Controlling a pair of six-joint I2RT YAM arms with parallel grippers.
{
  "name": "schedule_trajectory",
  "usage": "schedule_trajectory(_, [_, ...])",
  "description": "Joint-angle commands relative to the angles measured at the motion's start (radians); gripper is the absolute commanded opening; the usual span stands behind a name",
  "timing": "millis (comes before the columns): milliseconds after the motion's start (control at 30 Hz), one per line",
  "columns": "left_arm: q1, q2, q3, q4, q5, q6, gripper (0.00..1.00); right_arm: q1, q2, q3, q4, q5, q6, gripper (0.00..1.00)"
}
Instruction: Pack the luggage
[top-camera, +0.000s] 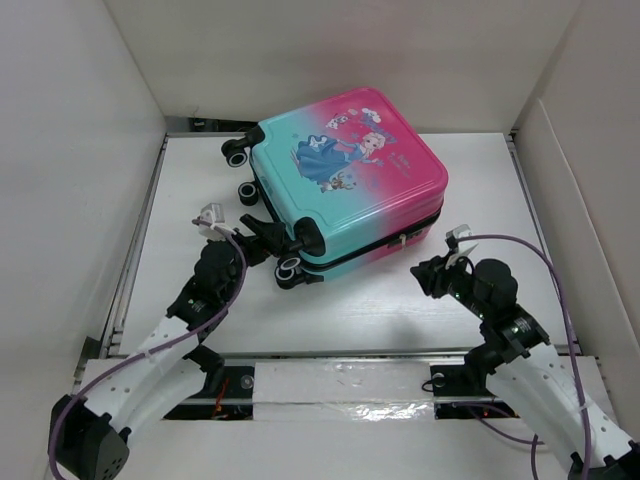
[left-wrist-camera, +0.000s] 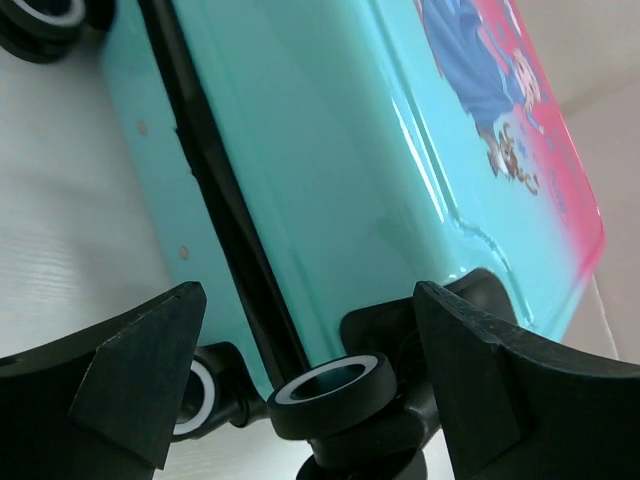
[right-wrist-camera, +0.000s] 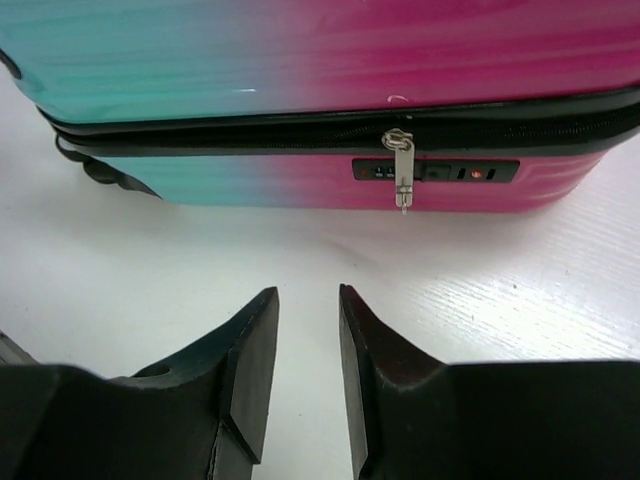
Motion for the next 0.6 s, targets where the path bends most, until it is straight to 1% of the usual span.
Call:
schedule_trajectory(0, [0.008,-0.059,0.113,-0.193,-0.093,0.012,0.84,-0.032,0.030,-0.026,0.071,-0.015,0.020,0.37])
schedule_trajectory(33, [0.008,-0.059,0.124,-0.287,-0.094,0.016,0.84,-0.032,0.042,-0.040,0.093,-0.039,0.034,0.38])
schedule_trajectory(67, [0.008,-0.065,0.129,-0.329,-0.090,0.024,0.84,-0.043,0.067,-0.075,0.160,-0.056,0.046,0.40])
schedule_trajectory(133, [-0.006,-0.091,0.109,-0.395,-0.073,0.036,0.84,-0.043,0.084,-0.115,0.237,-0.113,0.065,0.44])
schedule_trajectory(200, [-0.030,-0.152,0.062,-0.411,-0.058,0.035,0.84,-0.043,0.098,-0.168,0.322,-0.112,0.075,0.47])
schedule_trajectory(233, [-0.039,-0.175,0.045,-0.409,-0.026,0.026,0.84,-0.043,0.101,-0.185,0.393,-0.086,0.080,0.49])
schedule_trajectory(267, [-0.039,-0.195,0.026,-0.402,-0.004,0.023,0.84,-0.052,0.105,-0.202,0.441,-0.089,0.076,0.58])
schedule_trajectory(300, [-0.039,-0.230,-0.003,-0.394,0.017,0.021,0.83,-0.052,0.114,-0.211,0.508,-0.099,0.065,0.61])
schedule_trajectory(333, [-0.039,-0.246,-0.014,-0.368,0.052,0.033,0.83,-0.052,0.151,-0.210,0.538,-0.115,0.034,0.63])
schedule_trajectory(400, [-0.039,-0.255,-0.024,-0.350,0.074,0.052,0.83,-0.061,0.212,-0.175,0.528,-0.112,-0.004,0.64])
schedule_trajectory(433, [-0.039,-0.246,-0.020,-0.339,0.091,0.070,0.84,-0.072,0.286,-0.131,0.521,-0.101,-0.041,0.63])
schedule_trajectory(467, [-0.039,-0.235,-0.017,-0.330,0.102,0.078,0.84,-0.072,0.323,-0.109,0.514,-0.087,-0.059,0.63])
schedule_trajectory(567, [-0.039,-0.172,-0.017,-0.241,0.159,0.093,0.84,-0.113,0.454,-0.040,0.526,-0.125,-0.098,0.63])
